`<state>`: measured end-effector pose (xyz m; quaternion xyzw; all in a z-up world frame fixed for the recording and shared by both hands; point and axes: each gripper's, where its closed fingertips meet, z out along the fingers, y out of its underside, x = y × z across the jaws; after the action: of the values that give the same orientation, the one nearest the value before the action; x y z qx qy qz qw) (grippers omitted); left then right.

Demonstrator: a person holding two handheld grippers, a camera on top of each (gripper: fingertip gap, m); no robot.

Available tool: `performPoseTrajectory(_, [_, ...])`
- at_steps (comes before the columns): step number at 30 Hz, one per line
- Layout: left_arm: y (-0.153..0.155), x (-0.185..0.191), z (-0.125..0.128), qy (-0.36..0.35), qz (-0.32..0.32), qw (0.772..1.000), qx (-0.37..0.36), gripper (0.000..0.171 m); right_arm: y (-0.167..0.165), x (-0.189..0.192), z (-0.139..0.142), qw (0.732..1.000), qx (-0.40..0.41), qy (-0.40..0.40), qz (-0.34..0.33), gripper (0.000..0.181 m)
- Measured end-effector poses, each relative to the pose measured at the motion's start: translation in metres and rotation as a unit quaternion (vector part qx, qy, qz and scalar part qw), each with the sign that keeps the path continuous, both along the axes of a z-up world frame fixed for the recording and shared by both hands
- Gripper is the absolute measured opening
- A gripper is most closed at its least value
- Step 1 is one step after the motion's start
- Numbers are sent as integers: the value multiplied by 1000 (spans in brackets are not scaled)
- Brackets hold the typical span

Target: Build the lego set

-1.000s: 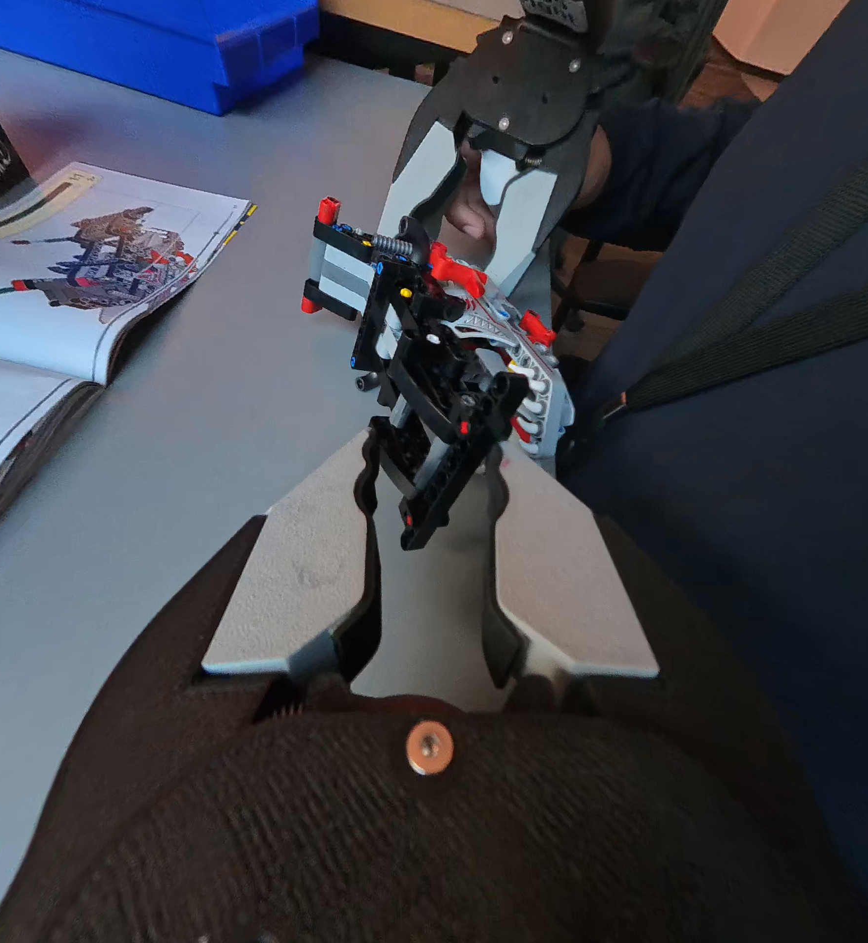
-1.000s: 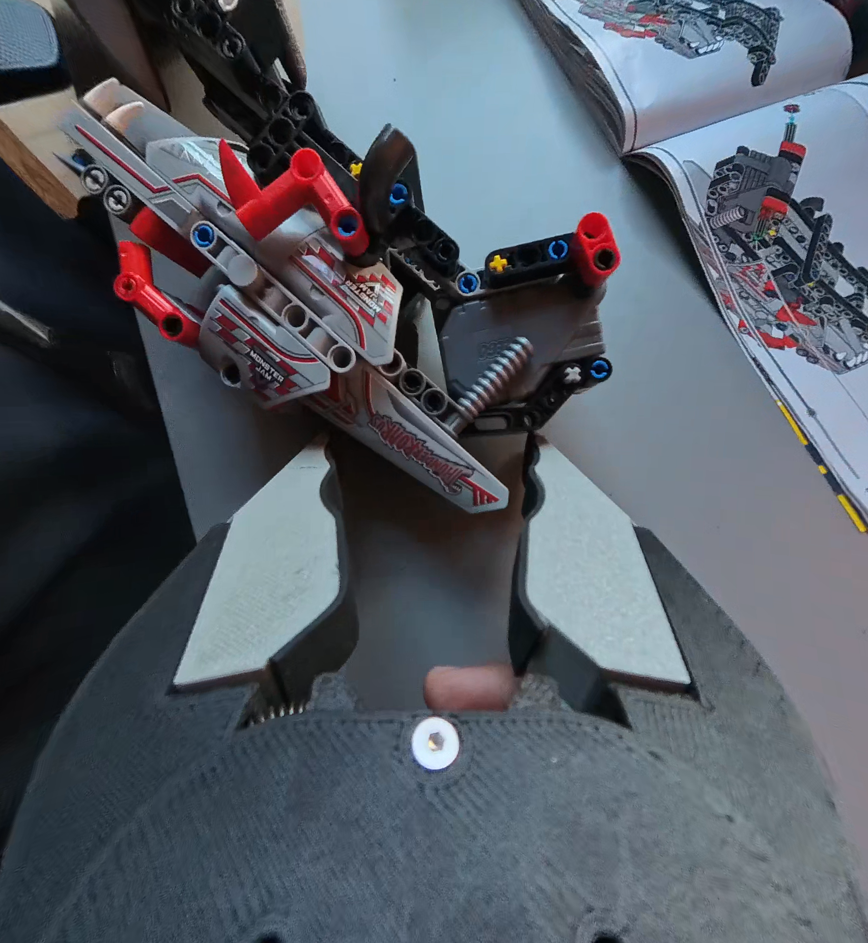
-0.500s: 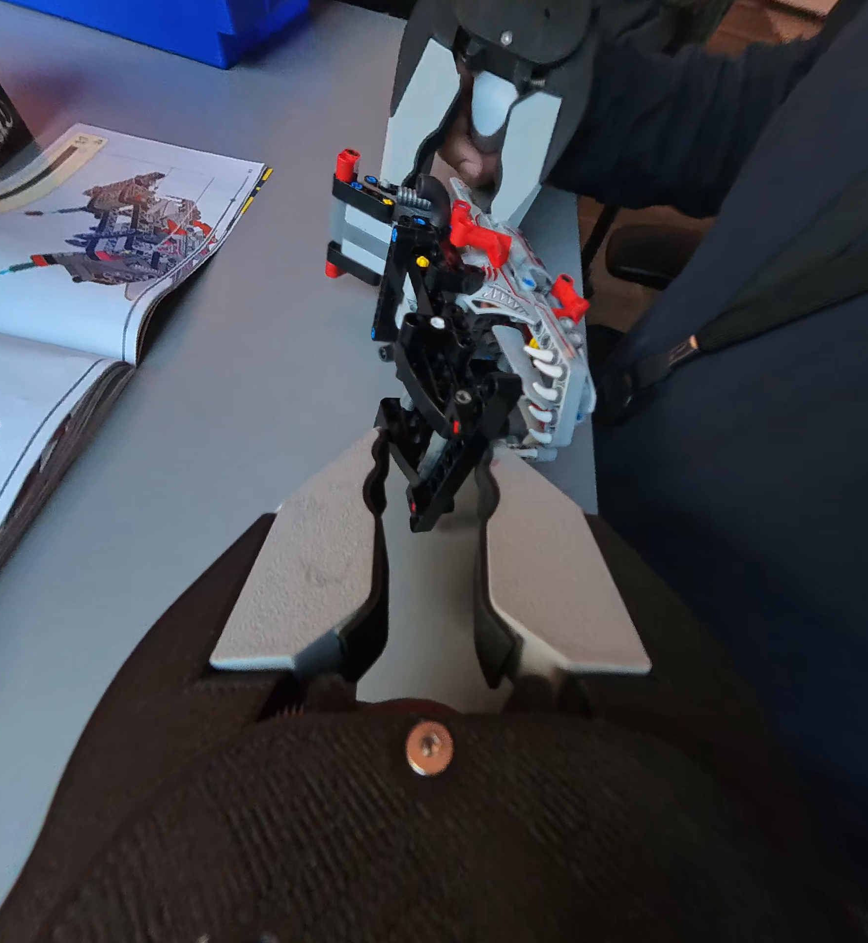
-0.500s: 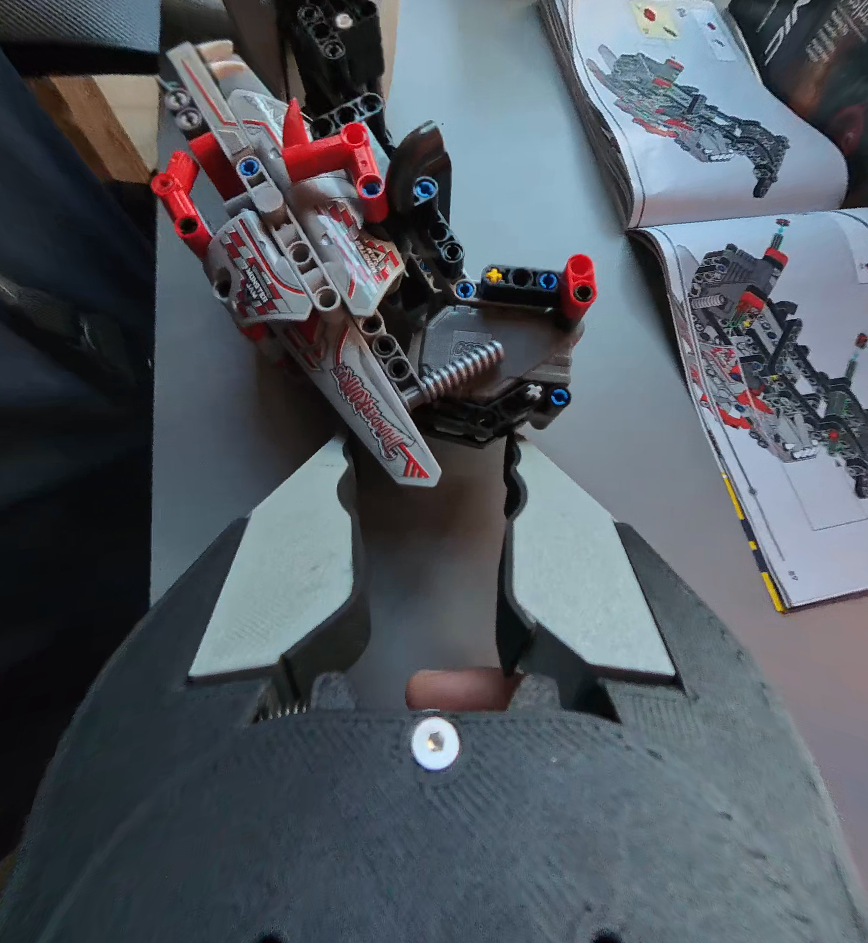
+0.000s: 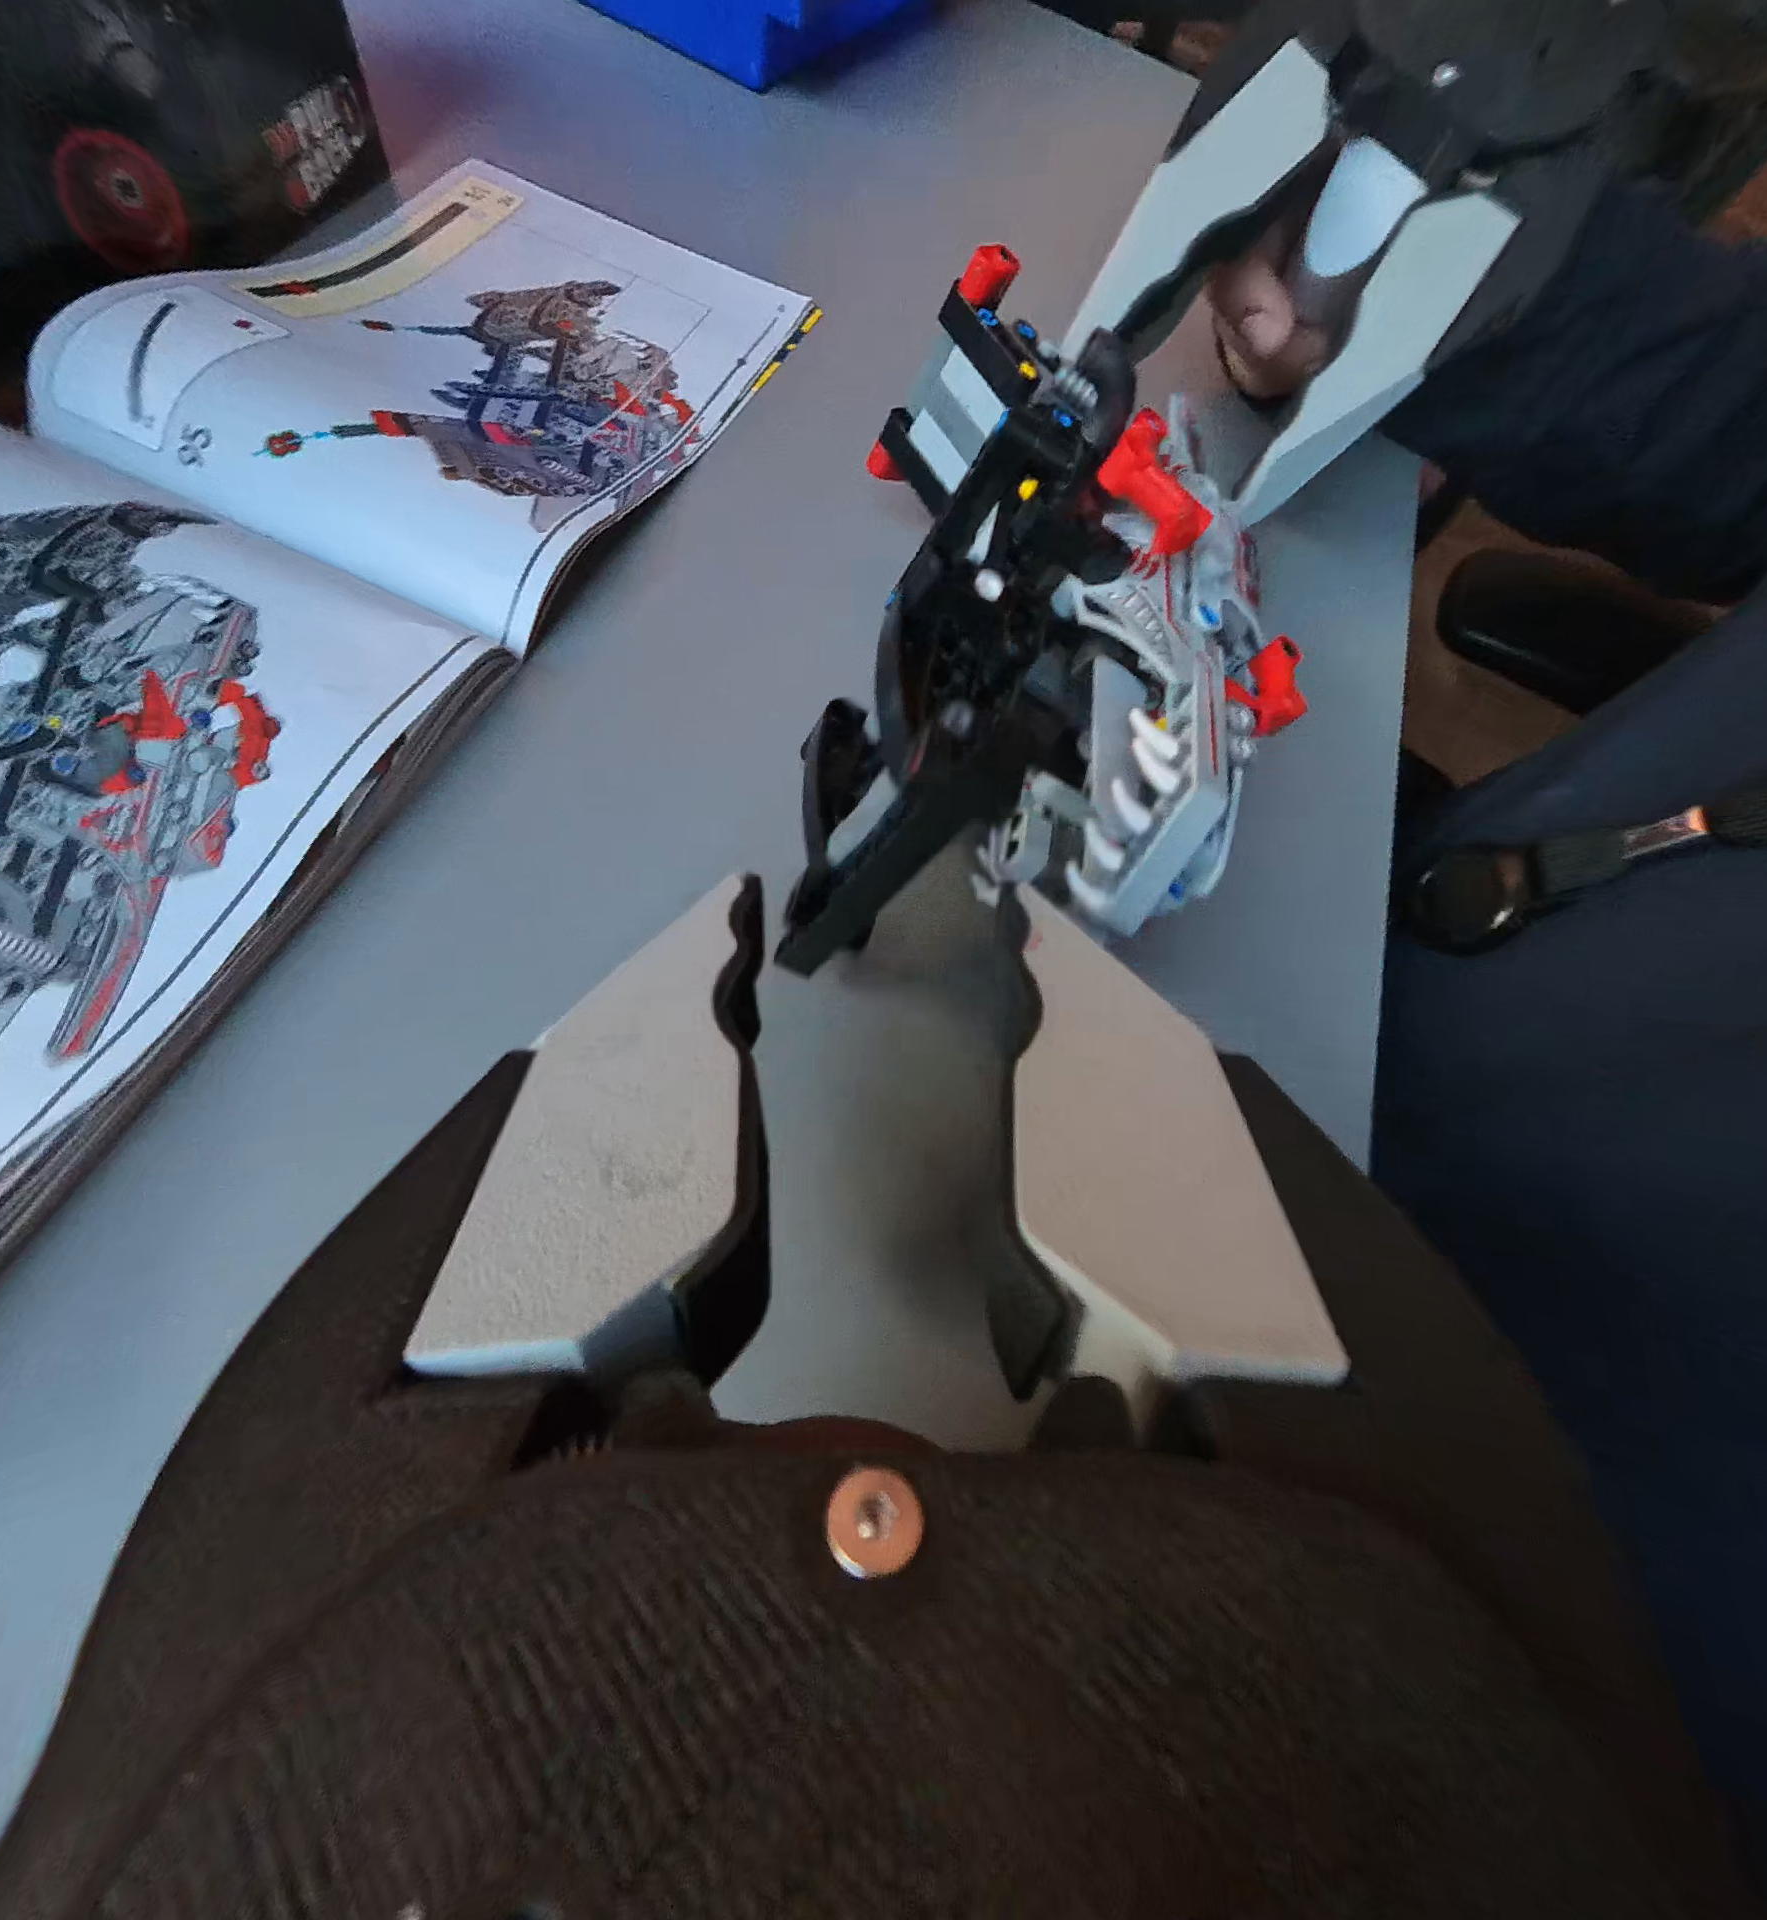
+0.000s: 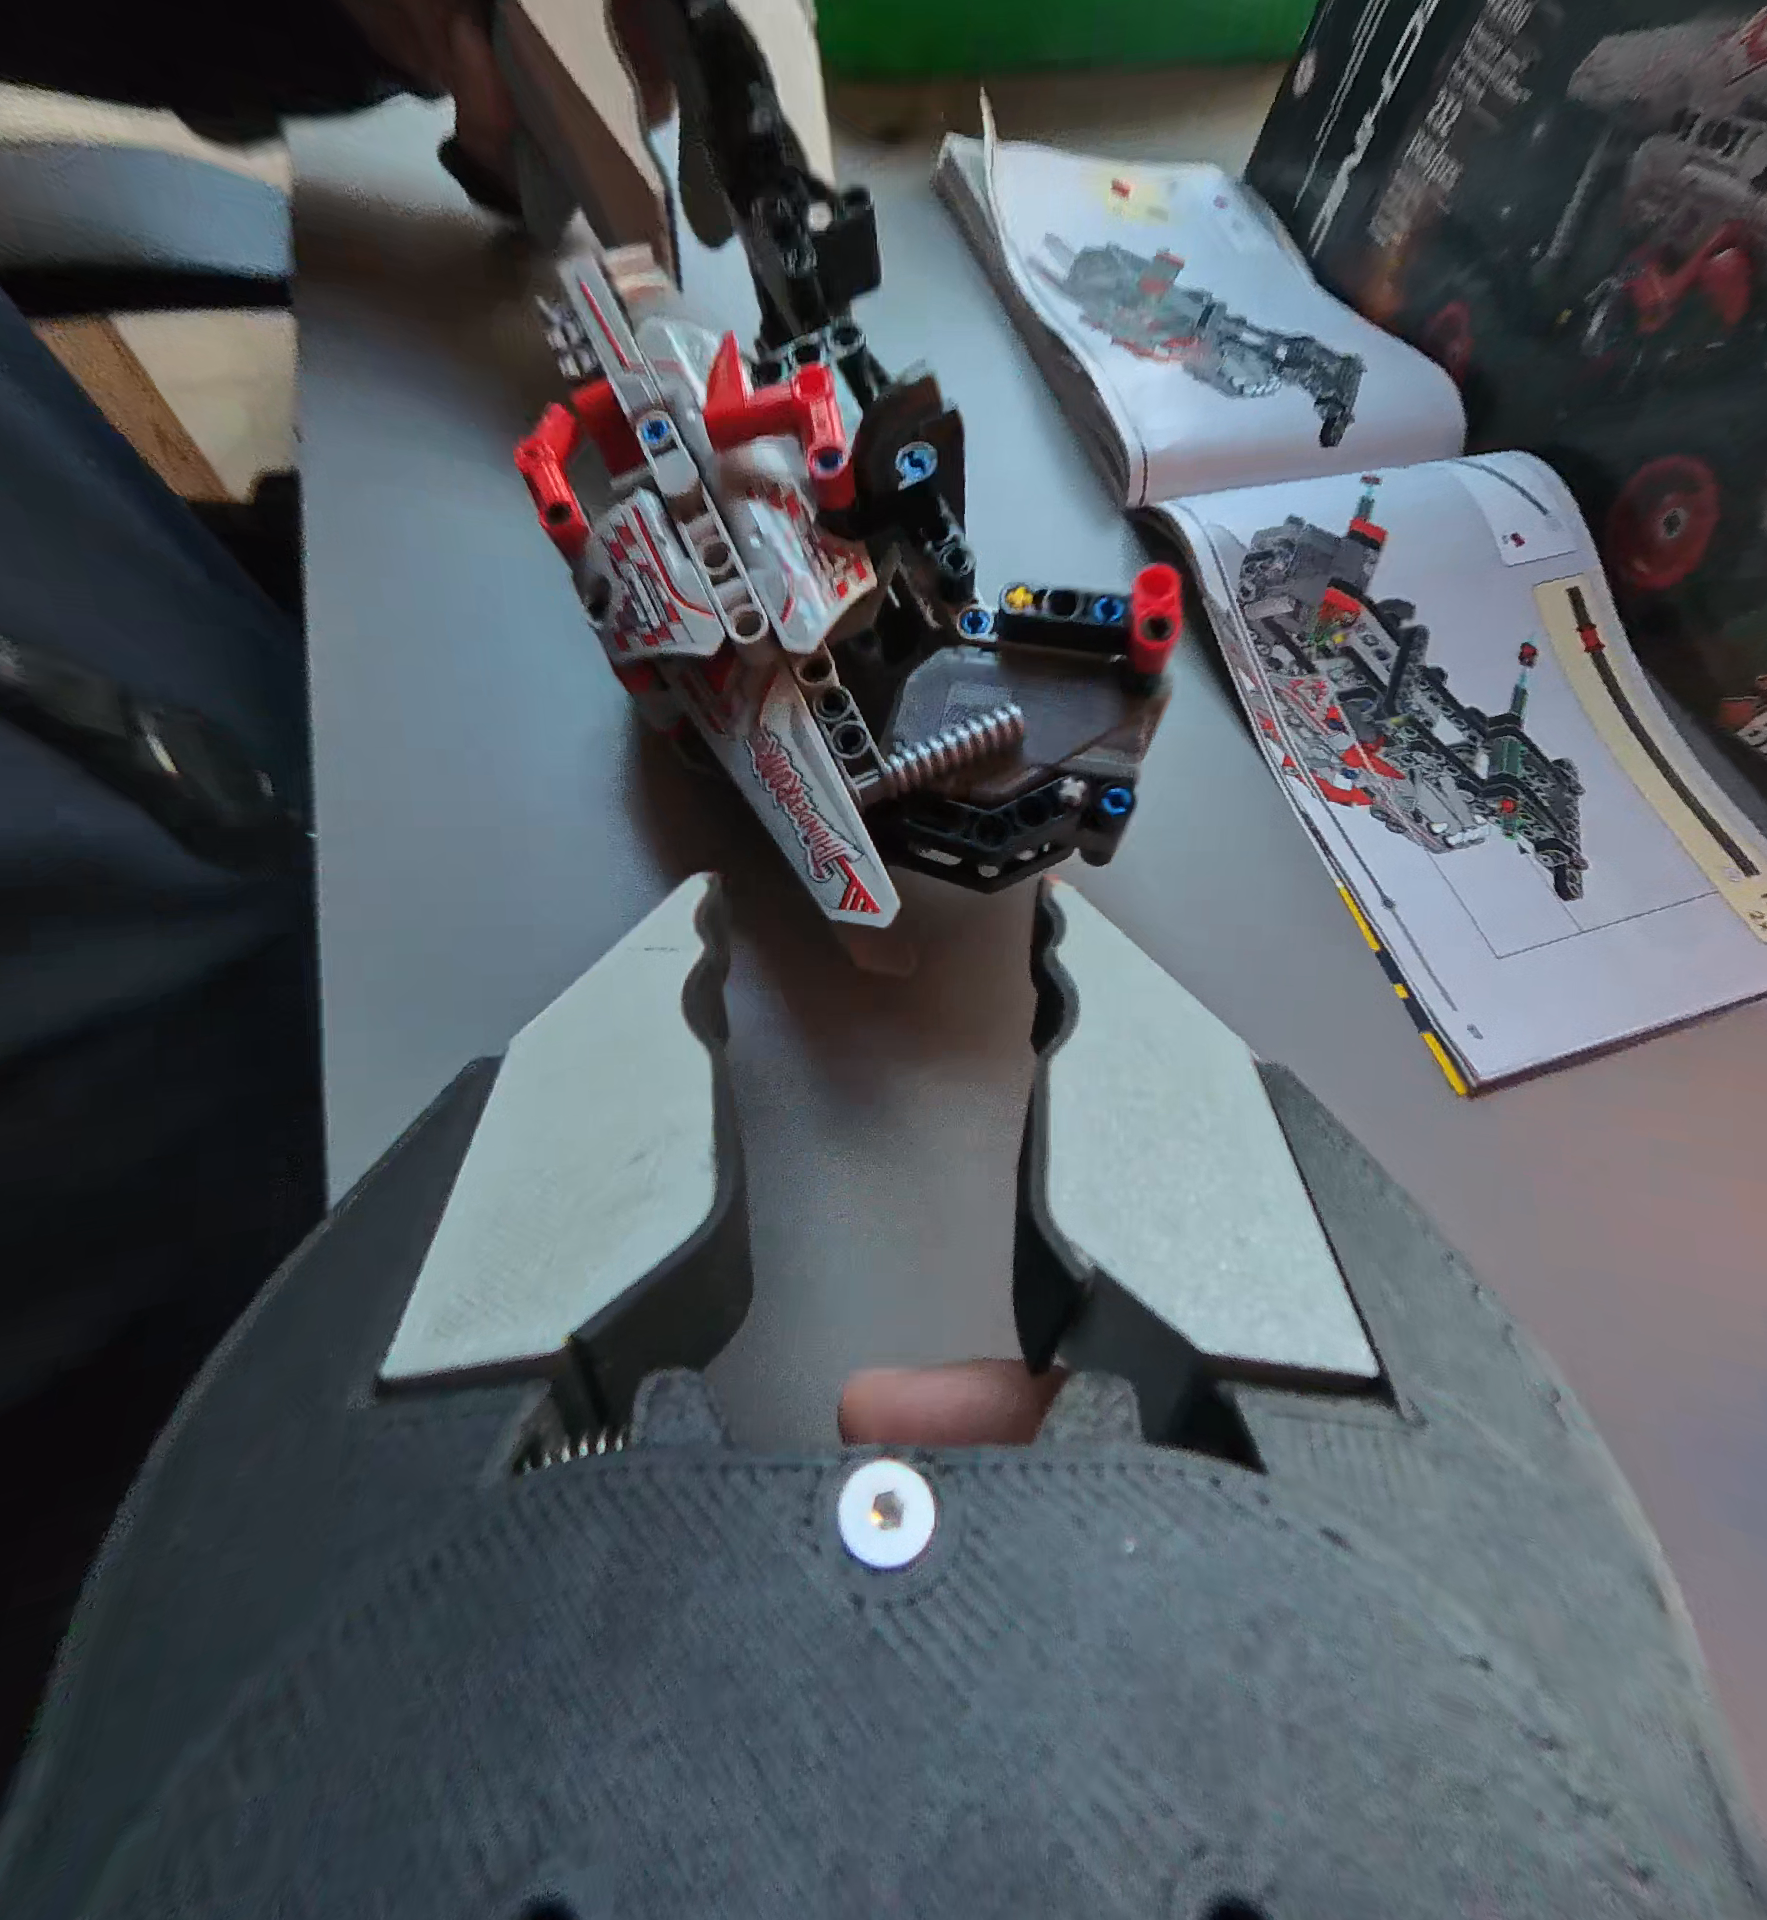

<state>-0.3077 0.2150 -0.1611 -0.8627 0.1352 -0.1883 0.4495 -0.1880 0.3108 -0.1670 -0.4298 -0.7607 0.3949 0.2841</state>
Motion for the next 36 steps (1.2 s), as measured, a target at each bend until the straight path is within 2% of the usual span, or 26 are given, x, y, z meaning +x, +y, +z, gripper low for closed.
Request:
performPoseTrajectory(4, [-31, -17, 18, -5, 32, 999, 31, 43, 23, 13, 20, 997, -54, 50, -38, 58])
performPoseTrajectory(10, [-85, -67, 41, 39, 105, 991, 69, 43, 102, 22, 50, 964, -92, 154, -198, 61])
performPoseTrajectory(14, [-112, -114, 53, 53, 175, 979, 95, 42, 144, 26, 58, 937, -81, 190, -281, 65])
performPoseTrajectory(21, [-140, -180, 71, 101, 223, 961, 130, 39, 188, 28, 62, 894, -50, 216, -388, 67])
performPoseTrajectory(24, [-140, -200, 78, 104, 217, 957, 159, 38, 201, 27, 60, 882, -45, 212, -418, 69])
performPoseTrajectory(26, [-137, -202, 83, 94, 186, 959, 194, 37, 206, 24, 58, 879, -32, 204, -429, 70])
performPoseTrajectory(30, [-128, -199, 83, 87, 120, 964, 219, 38, 219, 21, 56, 868, -17, 197, -456, 70])
performPoseTrajectory(33, [-127, -196, 75, 86, 84, 969, 214, 38, 225, 20, 51, 864, -13, 181, -471, 71])
performPoseTrajectory(36, [-127, -198, 69, 62, 80, 975, 198, 38, 224, 18, 49, 864, 2, 174, -473, 71])
